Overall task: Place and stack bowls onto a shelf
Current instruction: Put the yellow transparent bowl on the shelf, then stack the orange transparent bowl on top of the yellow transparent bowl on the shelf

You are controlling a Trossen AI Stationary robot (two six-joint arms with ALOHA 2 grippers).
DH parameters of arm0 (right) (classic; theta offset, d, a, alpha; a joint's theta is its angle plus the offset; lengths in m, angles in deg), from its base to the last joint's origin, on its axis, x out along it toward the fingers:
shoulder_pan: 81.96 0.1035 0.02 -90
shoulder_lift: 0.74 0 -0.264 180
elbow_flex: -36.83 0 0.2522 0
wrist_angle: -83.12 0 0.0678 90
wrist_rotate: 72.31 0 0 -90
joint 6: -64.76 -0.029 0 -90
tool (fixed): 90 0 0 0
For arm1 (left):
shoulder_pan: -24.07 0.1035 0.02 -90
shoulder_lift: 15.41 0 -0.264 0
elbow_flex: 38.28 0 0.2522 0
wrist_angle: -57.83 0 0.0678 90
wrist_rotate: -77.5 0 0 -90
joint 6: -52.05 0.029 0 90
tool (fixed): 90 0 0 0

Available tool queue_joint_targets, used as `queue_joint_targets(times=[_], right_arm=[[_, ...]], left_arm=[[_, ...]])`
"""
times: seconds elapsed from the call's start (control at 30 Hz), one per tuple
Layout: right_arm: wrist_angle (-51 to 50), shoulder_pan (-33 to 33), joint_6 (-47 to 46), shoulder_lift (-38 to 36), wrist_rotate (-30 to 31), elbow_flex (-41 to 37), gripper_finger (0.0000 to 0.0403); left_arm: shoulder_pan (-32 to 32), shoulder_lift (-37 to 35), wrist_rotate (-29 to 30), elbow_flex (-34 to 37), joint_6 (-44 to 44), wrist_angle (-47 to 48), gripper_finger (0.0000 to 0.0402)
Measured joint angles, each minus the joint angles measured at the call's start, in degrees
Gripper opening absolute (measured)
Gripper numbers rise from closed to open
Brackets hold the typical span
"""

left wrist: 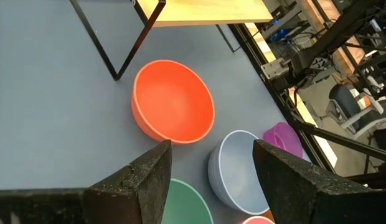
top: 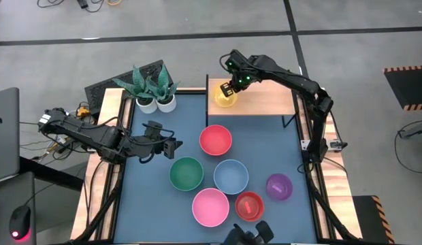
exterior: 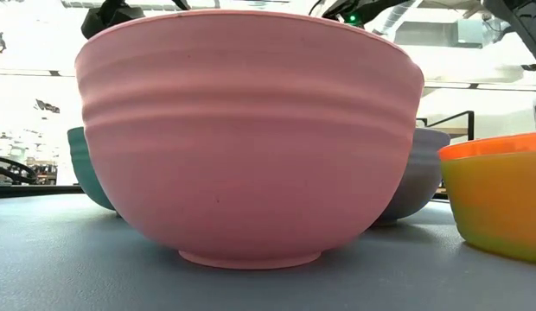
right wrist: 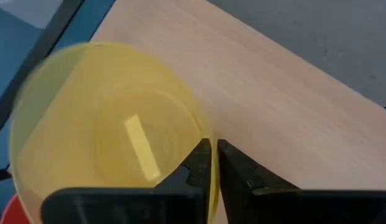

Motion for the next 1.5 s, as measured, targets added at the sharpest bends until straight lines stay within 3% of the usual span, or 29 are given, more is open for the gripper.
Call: queue_joint_targets(times=[0.4, 0.67, 0.87, 1.13, 1.33, 1.5], right_arm=[[0.70, -0.19, 5.72, 0.00, 1.39, 0.93, 0.0083], [-15.19, -1.67, 12.69, -3.16, 1.66, 10.83, 0.0142], [-26.87, 1.78, 12.64, -12.98, 1.68, 7.66, 0.0164], [-27.70, 12.57, -6.80, -35.85, 2.80, -9.30, 0.0165], [-27.61, 29.46, -32.39, -51.75, 4.80, -27.83, 0.0164], [-23.95, 44.18, -52.16, -60.07, 6.22, -43.00, 0.0164]], left_arm=[[-0.02, 0.00, -0.01, 0.00, 0.01, 0.00, 0.0209], [0.00, 0.00, -1.98, 0.00, 0.00, 0.02, 0.0209], [-0.02, 0.00, -3.39, 0.00, 0.00, 0.02, 0.0209], [0.00, 0.00, -3.48, 0.00, 0.00, 0.02, 0.0209], [0.00, 0.00, -4.68, 0.00, -0.08, 0.02, 0.0209], [0.00, 0.00, -4.86, 0.00, -0.12, 0.02, 0.0209]])
